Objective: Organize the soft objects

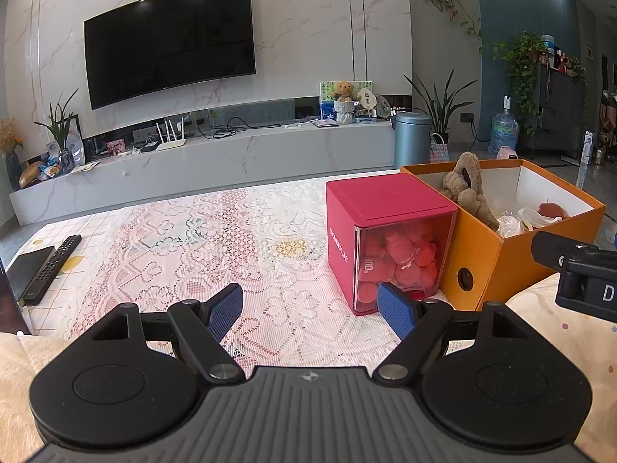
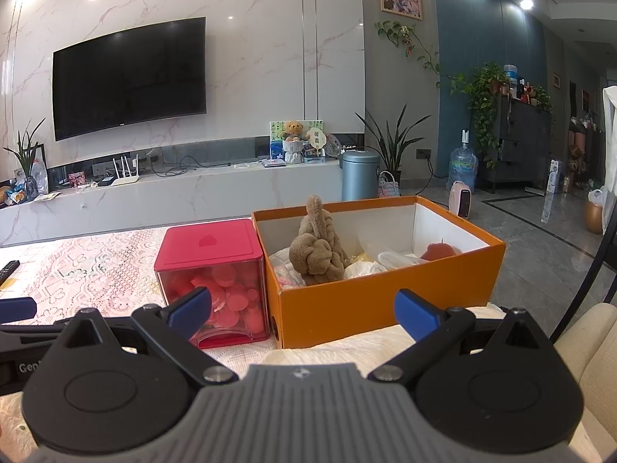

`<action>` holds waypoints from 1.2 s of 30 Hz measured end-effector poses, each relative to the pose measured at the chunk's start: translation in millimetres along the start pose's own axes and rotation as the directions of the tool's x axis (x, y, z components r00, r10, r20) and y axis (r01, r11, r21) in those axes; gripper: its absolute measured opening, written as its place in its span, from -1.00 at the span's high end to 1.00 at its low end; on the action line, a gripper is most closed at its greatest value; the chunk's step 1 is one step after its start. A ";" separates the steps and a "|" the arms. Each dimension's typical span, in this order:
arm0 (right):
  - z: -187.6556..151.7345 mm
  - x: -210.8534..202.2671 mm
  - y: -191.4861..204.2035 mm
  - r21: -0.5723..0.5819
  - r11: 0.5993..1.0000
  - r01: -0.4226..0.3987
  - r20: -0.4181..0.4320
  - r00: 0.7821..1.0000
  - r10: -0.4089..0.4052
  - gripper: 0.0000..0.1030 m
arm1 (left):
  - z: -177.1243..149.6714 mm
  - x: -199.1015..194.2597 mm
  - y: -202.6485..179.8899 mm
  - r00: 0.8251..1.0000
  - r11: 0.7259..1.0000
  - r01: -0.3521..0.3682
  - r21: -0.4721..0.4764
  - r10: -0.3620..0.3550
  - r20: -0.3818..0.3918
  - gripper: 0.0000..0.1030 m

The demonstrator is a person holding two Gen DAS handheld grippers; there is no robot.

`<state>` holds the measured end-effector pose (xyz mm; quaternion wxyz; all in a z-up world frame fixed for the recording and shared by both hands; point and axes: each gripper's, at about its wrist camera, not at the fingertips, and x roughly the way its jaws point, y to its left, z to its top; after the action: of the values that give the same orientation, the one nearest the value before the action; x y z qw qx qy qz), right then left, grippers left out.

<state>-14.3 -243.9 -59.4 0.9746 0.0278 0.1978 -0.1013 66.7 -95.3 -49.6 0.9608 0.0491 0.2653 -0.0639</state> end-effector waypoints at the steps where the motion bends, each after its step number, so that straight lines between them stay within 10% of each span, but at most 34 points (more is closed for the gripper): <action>1: -0.1 0.0 0.3 0.000 1.000 0.000 0.000 1.000 0.000 -0.93 | 0.0 0.0 0.1 1.000 1.000 0.001 0.000 -0.001 0.000 -0.81; 36: -4.0 2.2 -1.0 0.001 1.000 0.005 -0.011 1.000 -0.005 -0.93 | -0.8 0.0 -0.2 1.000 1.000 0.001 -0.004 -0.001 -0.003 -0.81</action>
<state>-14.1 -245.0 -64.0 0.9732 0.0284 0.2032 -0.1036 66.2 -95.5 -50.3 0.9605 0.0473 0.2668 -0.0640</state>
